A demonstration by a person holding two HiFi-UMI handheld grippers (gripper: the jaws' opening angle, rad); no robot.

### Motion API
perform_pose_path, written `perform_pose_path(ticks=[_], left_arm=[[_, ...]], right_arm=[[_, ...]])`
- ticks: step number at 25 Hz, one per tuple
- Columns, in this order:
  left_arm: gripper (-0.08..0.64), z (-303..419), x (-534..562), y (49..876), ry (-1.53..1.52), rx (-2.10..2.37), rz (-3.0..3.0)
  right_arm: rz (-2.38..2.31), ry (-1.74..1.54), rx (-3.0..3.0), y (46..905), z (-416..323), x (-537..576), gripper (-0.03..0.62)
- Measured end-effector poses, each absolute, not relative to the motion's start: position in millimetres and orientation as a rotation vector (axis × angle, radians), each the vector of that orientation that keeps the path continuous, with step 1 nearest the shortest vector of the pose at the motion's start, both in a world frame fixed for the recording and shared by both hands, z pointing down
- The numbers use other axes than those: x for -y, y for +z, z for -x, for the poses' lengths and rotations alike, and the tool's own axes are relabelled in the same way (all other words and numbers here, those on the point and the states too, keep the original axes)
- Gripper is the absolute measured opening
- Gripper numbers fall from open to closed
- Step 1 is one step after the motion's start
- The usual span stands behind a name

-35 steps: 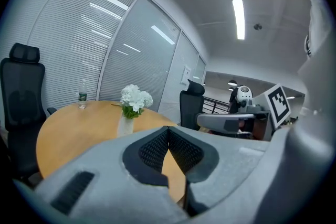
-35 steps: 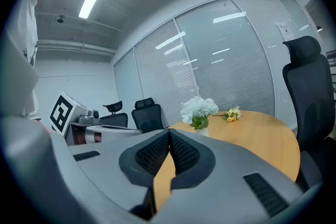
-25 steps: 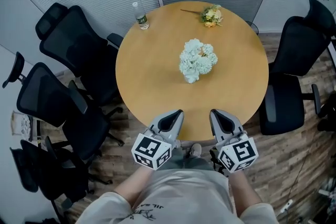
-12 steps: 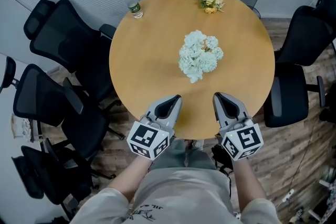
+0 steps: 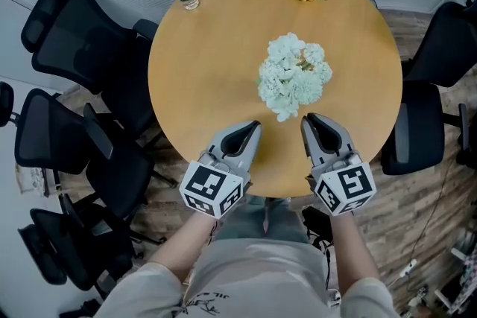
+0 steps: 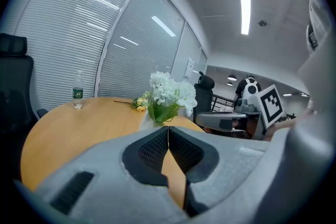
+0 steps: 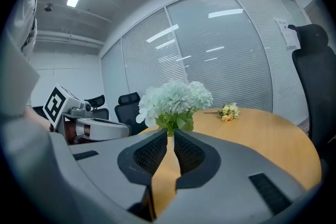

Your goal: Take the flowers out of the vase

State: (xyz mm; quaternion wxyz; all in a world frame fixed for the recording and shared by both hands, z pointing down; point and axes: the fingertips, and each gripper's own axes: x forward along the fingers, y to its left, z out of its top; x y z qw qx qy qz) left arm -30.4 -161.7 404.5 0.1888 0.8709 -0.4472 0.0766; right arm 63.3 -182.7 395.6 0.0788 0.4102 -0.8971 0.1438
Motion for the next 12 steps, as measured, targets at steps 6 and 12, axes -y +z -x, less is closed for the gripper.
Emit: perform_pose_path(ticks=[6, 12], left_arm=[[0.011, 35, 177, 417, 0.215, 1.260, -2.452], [0.041, 35, 193, 429, 0.225, 1.229, -2.483]], right_arm=[[-1.233, 0.438, 2.684, 407, -59, 200, 0.074], [-1.198, 0.399, 2.686, 419, -54, 212, 0.125]])
